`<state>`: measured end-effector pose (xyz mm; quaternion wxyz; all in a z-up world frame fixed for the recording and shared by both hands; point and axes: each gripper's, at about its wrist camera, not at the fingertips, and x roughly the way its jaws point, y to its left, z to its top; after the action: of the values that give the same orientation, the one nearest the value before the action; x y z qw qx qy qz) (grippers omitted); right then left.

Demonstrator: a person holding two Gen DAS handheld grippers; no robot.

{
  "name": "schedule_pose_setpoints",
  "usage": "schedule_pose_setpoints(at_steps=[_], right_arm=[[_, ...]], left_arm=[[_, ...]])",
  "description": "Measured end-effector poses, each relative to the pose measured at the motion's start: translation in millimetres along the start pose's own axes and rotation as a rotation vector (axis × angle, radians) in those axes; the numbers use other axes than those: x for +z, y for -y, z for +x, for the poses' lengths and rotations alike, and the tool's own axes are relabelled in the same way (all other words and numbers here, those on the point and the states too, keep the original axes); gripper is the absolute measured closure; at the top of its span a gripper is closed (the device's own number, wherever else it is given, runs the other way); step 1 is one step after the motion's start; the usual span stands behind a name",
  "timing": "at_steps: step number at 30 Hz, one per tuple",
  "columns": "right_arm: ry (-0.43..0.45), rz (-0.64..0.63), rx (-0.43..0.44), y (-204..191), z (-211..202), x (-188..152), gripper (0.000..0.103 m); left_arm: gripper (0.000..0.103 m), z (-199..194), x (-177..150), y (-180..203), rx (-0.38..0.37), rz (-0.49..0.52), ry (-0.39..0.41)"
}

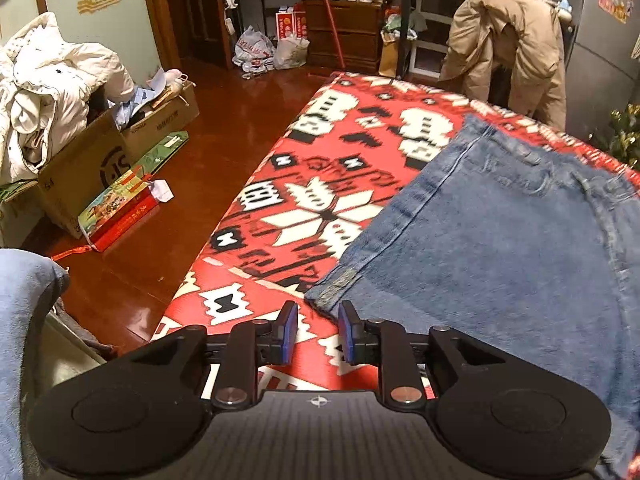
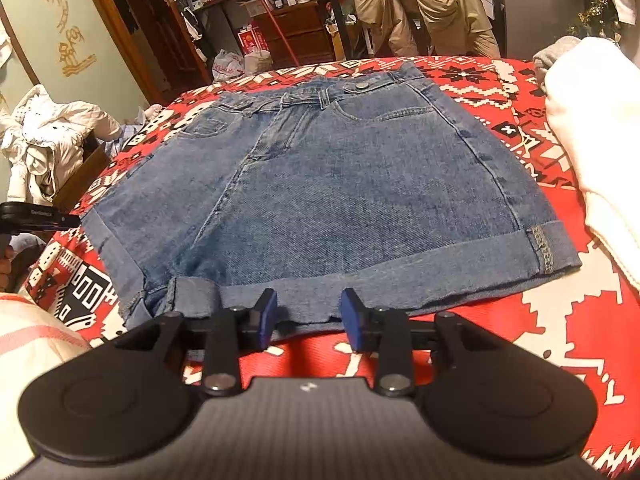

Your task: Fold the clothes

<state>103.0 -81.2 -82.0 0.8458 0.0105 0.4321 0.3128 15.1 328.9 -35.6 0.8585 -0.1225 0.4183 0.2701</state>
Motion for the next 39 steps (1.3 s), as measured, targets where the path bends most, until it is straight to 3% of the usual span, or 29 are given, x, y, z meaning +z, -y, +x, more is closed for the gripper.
schedule_pose_setpoints(at_steps=[3, 5, 11, 15, 19, 21, 23, 27, 30, 32, 34, 37, 39], right_arm=[[0.001, 0.013, 0.011, -1.6, -2.6, 2.5, 0.049], [0.012, 0.012, 0.011, -5.2, -6.7, 5.1, 0.034], [0.042, -0.03, 0.006, -14.5, -24.0, 12.7, 0.005], [0.054, -0.04, -0.011, -15.1, -36.1, 15.9, 0.001], [-0.003, -0.06, -0.118, -15.3, -38.7, 16.5, 0.001], [-0.019, -0.078, -0.177, -14.4, -37.8, 15.4, 0.001], [-0.041, -0.083, -0.2, -11.1, -36.3, 16.5, 0.001], [-0.094, -0.028, -0.161, -0.3, -34.9, 26.2, 0.001], [-0.099, -0.008, -0.17, 7.2, -34.7, 34.6, 0.001], [-0.119, 0.015, -0.185, 12.8, -31.5, 38.5, 0.001], [-0.135, 0.077, -0.189, 22.7, -26.4, 36.4, 0.001], [-0.165, 0.121, -0.204, 32.0, -16.7, 34.5, 0.001], [-0.174, 0.113, -0.213, 31.9, -12.7, 34.9, 0.001]], left_arm=[[0.081, -20.7, 11.2, 10.9, -0.042, 0.013, 0.002], [0.073, -40.0, 18.3, 28.6, -0.067, 0.06, 0.019], [0.046, -91.8, 19.1, 94.3, -0.214, 0.172, 0.044], [0.037, -94.8, 4.9, 132.1, -0.239, 0.227, 0.032], [0.022, -82.5, -6.1, 157.6, -0.108, 0.231, 0.021], [0.022, -76.1, -9.2, 164.7, -0.064, 0.226, 0.013], [0.022, -68.4, -9.0, 165.7, -0.089, 0.228, -0.009], [0.022, -49.0, -0.6, 164.9, -0.108, 0.248, -0.079], [0.026, -34.4, 9.5, 153.4, -0.164, 0.155, -0.086], [0.044, -18.6, 17.6, 143.2, -0.207, 0.041, -0.102], [0.073, 1.1, 25.7, 133.9, -0.202, -0.082, -0.126], [0.093, 28.7, 34.2, 124.0, -0.18, -0.187, -0.168], [0.094, 35.3, 34.2, 124.0, -0.165, -0.177, -0.179]])
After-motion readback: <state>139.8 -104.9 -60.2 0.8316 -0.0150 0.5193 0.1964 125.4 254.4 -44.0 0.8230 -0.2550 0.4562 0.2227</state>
